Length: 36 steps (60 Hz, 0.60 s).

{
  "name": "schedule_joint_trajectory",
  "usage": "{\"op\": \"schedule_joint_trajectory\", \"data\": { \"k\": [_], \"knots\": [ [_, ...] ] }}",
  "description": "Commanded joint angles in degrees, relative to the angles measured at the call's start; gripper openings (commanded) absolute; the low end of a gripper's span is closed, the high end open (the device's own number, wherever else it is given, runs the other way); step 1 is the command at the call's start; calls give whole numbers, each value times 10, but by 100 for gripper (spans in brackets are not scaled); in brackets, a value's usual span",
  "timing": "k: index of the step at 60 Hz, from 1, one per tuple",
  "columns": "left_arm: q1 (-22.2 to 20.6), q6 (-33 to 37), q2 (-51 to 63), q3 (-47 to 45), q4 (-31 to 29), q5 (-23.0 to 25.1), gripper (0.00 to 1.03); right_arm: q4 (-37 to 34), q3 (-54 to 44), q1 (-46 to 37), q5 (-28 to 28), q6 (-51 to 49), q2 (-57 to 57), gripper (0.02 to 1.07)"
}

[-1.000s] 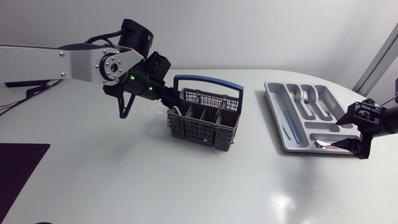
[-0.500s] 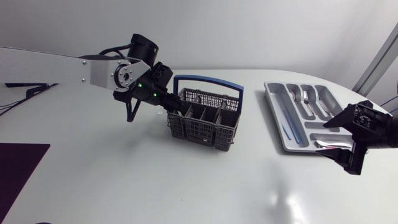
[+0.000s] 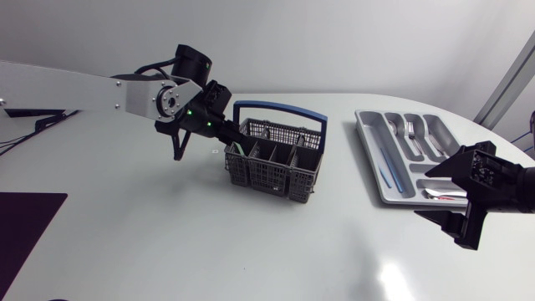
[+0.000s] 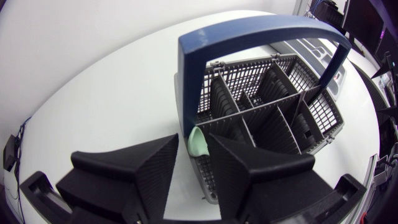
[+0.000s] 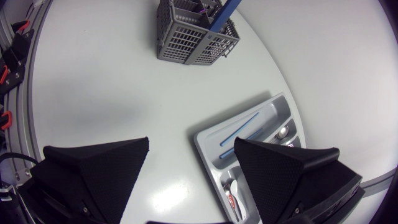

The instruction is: Unload the cutlery basket into the drawer organizer.

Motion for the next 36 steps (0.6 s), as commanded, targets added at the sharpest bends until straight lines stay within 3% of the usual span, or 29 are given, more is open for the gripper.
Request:
{"op": "schedule_joint_trajectory", "data": {
  "k": [1,17,36],
  "knots": [
    [0,-8,19,17,5,0,25,-5,-18,5,2,15,-9,101],
    [-4,-8,21,11,10,0,7,0,-31,10,4,17,-23,101],
    [-9,-5,-19,-28,14,-1,4,-1,-44,11,4,16,-42,101]
  ]
}}
